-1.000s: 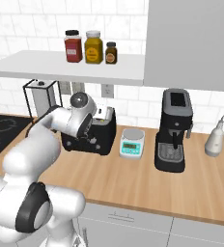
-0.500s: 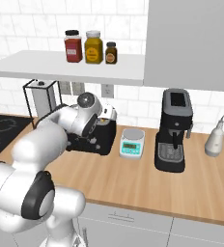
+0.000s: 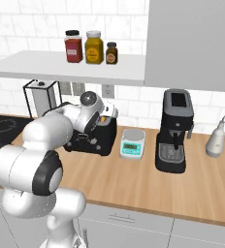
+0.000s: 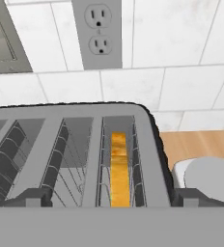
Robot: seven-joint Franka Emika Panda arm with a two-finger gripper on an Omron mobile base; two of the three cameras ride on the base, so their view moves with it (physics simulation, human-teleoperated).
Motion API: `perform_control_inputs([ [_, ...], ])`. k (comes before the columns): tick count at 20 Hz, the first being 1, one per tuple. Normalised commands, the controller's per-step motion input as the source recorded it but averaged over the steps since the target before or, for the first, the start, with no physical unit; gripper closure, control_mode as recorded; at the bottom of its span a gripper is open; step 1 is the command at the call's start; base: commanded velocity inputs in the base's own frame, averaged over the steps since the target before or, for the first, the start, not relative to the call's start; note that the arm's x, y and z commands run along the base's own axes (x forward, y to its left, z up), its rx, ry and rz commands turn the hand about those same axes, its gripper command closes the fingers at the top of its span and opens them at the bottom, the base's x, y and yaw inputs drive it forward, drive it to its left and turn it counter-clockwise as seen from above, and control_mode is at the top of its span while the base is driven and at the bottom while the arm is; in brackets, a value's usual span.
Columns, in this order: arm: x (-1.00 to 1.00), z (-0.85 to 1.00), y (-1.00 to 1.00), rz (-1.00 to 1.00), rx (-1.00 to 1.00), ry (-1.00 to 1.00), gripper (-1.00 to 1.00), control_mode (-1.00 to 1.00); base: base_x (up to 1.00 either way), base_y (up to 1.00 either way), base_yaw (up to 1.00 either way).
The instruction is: Start the toaster. Once the lever pops up, take the bread to the plate on the dining counter.
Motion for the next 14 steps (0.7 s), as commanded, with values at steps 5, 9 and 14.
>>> perform_control_inputs([
  [5, 0.13, -0.08, 0.00, 0.00, 0.00, 0.00, -1.00, -1.00, 0.00, 0.00, 0.00],
  [9, 0.00, -0.03, 0.00, 0.00, 0.00, 0.00, -1.00, -1.00, 0.00, 0.00, 0.00],
  [14, 0.00, 0.00, 0.00, 0.00, 0.00, 0.00, -1.00, -1.00, 0.00, 0.00, 0.00],
])
